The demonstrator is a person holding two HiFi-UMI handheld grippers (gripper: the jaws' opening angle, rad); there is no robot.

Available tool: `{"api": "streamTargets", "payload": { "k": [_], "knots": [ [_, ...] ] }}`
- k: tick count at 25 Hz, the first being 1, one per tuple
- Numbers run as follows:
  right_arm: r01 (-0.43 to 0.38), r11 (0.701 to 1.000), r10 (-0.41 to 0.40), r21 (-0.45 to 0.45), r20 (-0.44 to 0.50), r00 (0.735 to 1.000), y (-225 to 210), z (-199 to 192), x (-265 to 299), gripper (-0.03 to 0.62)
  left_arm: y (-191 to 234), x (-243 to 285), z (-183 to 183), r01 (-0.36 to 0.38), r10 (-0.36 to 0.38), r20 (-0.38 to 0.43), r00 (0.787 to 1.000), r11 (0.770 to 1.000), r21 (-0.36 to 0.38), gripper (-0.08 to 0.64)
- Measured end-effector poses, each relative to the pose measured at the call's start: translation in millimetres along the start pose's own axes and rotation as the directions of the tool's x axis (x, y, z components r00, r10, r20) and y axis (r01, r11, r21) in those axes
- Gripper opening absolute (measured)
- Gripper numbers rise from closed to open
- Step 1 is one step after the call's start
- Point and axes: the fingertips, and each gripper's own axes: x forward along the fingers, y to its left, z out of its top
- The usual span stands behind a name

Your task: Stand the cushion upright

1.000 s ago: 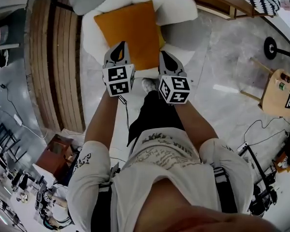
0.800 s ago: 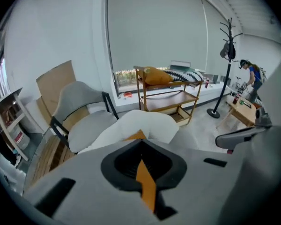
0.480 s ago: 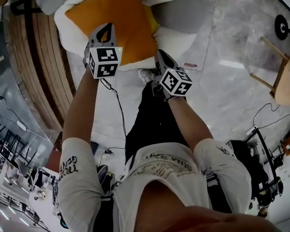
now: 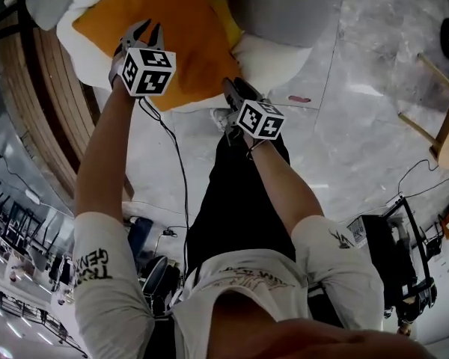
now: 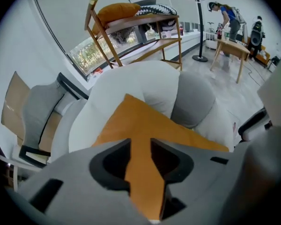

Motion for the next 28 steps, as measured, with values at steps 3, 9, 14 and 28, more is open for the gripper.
{"api": "streamTargets", "payload": {
  "k": [3, 9, 14, 28],
  "knots": [
    [0.037, 0.999, -0.037, -0.005, -0.048, 0.998, -20.9, -21.3, 12.7, 0.205, 9.6, 22.1, -14.9, -0.022, 0.024, -0.034, 0.999, 0.999, 0.033, 0.254],
    [0.129, 0.991, -0.125, 0.022, -0.121, 0.985, -49.7, -54.4, 28.3, 0.273, 26.7, 44.9, -29.6, -0.021, 0.03, -0.123, 0.992, 0.997, 0.074, 0.317],
    [0.184, 0.983, -0.178, 0.027, -0.16, 0.971, -60.7, -68.5, 48.4, 0.279, 35.7, 59.0, -53.9, -0.015, 0.023, -0.209, 0.978, 0.999, 0.042, 0.335],
    [0.186, 0.978, -0.206, -0.09, -0.343, 0.917, -67.9, -90.1, 87.0, 0.167, 26.5, 72.9, -74.6, -0.003, 0.047, -0.323, 0.945, 0.991, 0.134, 0.055]
  ]
}}
